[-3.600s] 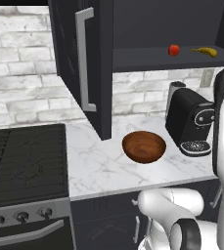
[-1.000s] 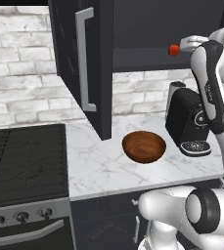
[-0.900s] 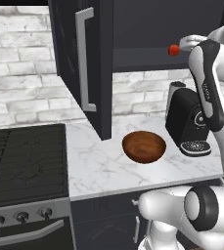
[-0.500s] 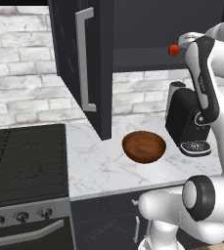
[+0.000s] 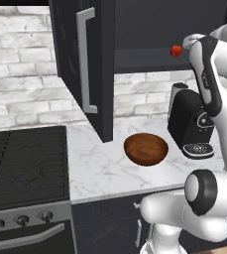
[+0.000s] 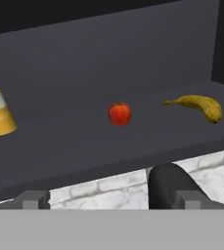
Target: Open the cabinet. Pick the apple and banana from the cabinet and place them into the bowl. Then close the cabinet.
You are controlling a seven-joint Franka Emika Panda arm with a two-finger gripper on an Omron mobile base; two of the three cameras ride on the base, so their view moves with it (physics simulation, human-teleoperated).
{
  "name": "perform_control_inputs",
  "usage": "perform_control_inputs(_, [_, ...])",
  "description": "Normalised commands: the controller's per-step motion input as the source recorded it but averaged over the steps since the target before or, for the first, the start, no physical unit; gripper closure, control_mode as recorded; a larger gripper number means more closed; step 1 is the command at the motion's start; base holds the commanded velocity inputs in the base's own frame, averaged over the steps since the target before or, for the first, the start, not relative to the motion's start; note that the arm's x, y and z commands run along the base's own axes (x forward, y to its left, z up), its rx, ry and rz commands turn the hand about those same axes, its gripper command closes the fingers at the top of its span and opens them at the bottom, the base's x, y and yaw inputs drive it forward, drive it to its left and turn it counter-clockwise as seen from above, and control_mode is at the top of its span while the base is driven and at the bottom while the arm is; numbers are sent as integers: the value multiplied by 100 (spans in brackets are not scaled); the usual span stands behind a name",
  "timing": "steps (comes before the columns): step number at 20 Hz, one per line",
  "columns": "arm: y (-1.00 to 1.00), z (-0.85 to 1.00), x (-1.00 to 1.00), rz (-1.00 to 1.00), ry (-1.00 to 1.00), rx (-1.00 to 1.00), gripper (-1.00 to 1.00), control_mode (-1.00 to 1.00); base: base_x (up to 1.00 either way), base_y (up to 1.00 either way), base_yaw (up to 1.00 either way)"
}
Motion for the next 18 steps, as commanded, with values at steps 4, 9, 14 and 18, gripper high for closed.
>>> perform_control_inputs(4, [-11, -9, 33, 0, 0, 0, -100, -100, 0, 0, 0])
perform_control_inputs(9, [-6, -9, 42, 0, 0, 0, -100, -100, 0, 0, 0])
perform_control_inputs(14, [-1, -11, 48, 0, 1, -1, -100, -100, 0, 0, 0])
perform_control_inputs(18, [0, -17, 52, 0, 4, -1, -100, -100, 0, 0, 0])
